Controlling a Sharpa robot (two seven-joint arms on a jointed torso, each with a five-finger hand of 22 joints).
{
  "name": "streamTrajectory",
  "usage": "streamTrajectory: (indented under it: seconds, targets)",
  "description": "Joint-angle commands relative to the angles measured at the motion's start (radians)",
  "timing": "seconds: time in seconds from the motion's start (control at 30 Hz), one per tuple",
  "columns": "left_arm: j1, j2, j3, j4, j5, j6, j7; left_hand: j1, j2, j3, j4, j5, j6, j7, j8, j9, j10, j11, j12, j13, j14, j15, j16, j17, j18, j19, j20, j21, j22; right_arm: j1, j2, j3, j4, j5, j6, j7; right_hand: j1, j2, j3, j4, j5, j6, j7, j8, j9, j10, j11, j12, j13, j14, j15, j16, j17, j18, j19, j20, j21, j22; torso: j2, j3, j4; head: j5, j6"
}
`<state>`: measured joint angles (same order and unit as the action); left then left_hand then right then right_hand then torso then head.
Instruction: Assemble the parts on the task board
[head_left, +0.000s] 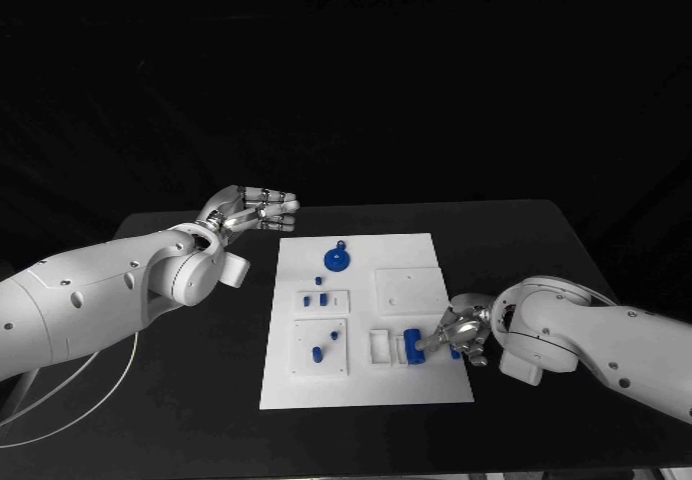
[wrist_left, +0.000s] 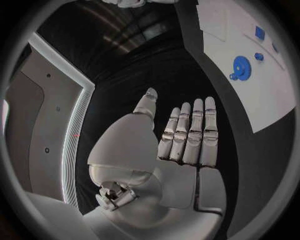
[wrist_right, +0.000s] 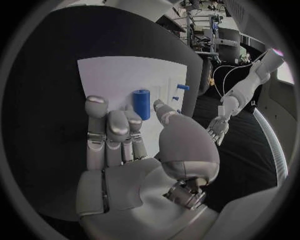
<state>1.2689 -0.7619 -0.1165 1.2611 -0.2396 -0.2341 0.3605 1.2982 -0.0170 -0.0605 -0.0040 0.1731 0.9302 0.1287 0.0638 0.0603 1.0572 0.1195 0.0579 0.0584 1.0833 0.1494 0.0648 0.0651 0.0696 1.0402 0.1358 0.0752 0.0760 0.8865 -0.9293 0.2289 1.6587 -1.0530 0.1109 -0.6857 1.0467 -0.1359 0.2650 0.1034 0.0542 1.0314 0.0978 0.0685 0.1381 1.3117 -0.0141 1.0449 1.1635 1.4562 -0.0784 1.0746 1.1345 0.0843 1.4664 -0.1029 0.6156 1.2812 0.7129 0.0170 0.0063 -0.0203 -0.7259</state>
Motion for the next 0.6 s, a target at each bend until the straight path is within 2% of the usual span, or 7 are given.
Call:
streamTrajectory:
  seconds: [0.03,0.17,0.37,0.6]
  targets:
    - [0.000,0.001,0.000,0.009,0.009,0.014,0.004,-0.010,-0.002,0.000,0.008,-0.003,-0.001,-0.002,-0.003,0.000,-0.002,-0.003,0.001,0.000,0.012,-0.003,-0.004,-0.001,0.019,0.011,0.000,0.003,0.001,0.000,0.018,-0.007,-0.013,-0.041,0.000,-0.038,0.001,-0.005,-0.001,0.009,-0.003,-0.007,-0.002,-0.005,-0.007,0.004,0.006,0.003,0.002,0.002,0.002,0.009,0.008,0.014,0.049,0.005,0.035,0.015,0.001,0.0021,-0.0003,0.001,-0.008]
    - [0.000,0.001,0.000,0.013,0.009,0.015,0.002,-0.011,-0.003,-0.001,0.009,-0.003,0.005,-0.003,-0.003,0.000,-0.002,-0.005,0.001,0.000,0.015,-0.004,-0.004,-0.001,0.020,0.013,0.000,0.004,0.001,0.000,0.037,-0.016,-0.028,-0.048,-0.010,-0.039,0.001,-0.008,0.000,0.007,-0.003,-0.012,0.000,-0.005,-0.013,0.003,0.008,0.002,0.002,0.001,0.004,0.009,0.009,0.017,0.047,0.007,0.043,0.026,0.001,0.0018,-0.0022,0.006,-0.011]
    - [0.000,0.002,0.000,0.019,0.009,0.015,0.002,-0.013,-0.002,-0.001,0.011,-0.004,0.009,-0.003,-0.003,0.000,-0.002,-0.005,0.001,0.000,0.014,-0.003,-0.004,-0.001,0.019,0.014,-0.001,0.004,0.001,0.000,0.063,-0.025,-0.052,-0.068,-0.017,-0.040,0.001,-0.017,-0.001,0.020,-0.004,-0.014,0.000,-0.005,-0.017,0.002,0.008,0.000,0.002,0.001,0.004,0.007,0.009,0.017,0.047,0.008,0.041,0.033,0.001,0.0027,-0.0016,0.011,-0.015]
    - [0.000,0.004,0.000,0.024,0.009,0.016,0.003,-0.013,-0.002,-0.001,0.011,-0.004,0.009,-0.003,-0.003,0.000,-0.002,-0.005,0.001,0.000,0.014,-0.003,-0.004,-0.001,0.019,0.014,-0.001,0.004,0.001,0.000,0.084,-0.038,-0.073,-0.077,-0.016,-0.042,0.004,-0.012,-0.002,0.023,-0.004,-0.010,0.000,-0.004,-0.020,0.002,0.007,0.000,0.003,0.002,0.003,0.006,0.011,0.015,0.048,0.007,0.038,0.038,0.001,0.0031,-0.0015,0.016,-0.017]
